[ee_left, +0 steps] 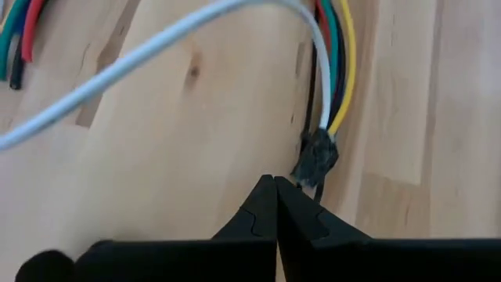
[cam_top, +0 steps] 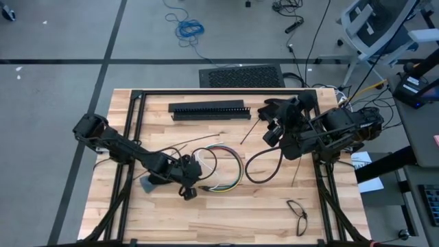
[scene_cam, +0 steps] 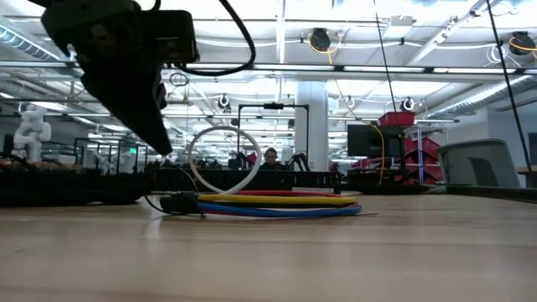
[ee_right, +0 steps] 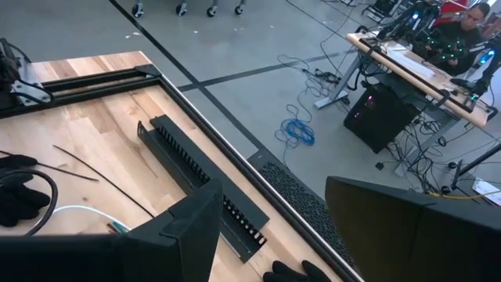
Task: Ziptie cables
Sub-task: Wrap the cable wires using a zip tie
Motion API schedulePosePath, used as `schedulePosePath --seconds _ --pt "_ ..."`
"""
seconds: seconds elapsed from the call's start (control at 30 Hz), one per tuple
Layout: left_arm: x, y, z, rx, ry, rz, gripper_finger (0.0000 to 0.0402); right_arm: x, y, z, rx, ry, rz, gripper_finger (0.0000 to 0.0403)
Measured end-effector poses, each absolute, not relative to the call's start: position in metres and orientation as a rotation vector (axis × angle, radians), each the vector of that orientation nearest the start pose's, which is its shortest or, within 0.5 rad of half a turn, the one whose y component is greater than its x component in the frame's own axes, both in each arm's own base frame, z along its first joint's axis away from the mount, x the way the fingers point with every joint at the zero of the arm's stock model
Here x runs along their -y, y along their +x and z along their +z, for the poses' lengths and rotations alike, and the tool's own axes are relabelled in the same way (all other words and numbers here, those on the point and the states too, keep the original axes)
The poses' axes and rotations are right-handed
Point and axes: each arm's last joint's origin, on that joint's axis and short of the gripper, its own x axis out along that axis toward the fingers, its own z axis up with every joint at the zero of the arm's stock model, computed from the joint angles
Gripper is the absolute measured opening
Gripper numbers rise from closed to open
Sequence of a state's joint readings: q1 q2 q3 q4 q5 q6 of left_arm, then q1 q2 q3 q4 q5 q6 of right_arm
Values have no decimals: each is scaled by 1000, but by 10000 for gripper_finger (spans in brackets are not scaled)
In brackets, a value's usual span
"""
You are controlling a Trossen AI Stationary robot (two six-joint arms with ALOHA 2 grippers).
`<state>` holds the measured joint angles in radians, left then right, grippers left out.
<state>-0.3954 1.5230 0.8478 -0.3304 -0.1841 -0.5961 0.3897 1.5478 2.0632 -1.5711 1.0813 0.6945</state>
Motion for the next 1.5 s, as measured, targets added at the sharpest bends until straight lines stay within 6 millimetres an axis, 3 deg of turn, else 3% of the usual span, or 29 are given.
schedulePosePath --seconds 0.27,0.57,0.87,1.13,1.3,1.4,1.5 --pt "110 257 159 -1046 -229 87 0 -67 230 470 -524 -85 -839 224" --pt "112 259 159 -1015 -263 80 0 -67 230 470 -524 -86 -839 224" --pt "120 266 140 -1044 -275 60 0 -66 229 471 -488 -89 -875 224" --pt "124 265 138 -1046 -288 51 0 -70 228 471 -484 -88 -857 224" --pt "125 264 137 -1056 -302 58 0 -72 228 470 -446 -2 -869 218" --pt "125 264 137 -1058 -305 60 0 -77 233 466 -455 59 -855 199" --pt "125 264 137 -1058 -304 61 0 -91 248 446 -549 46 -808 174"
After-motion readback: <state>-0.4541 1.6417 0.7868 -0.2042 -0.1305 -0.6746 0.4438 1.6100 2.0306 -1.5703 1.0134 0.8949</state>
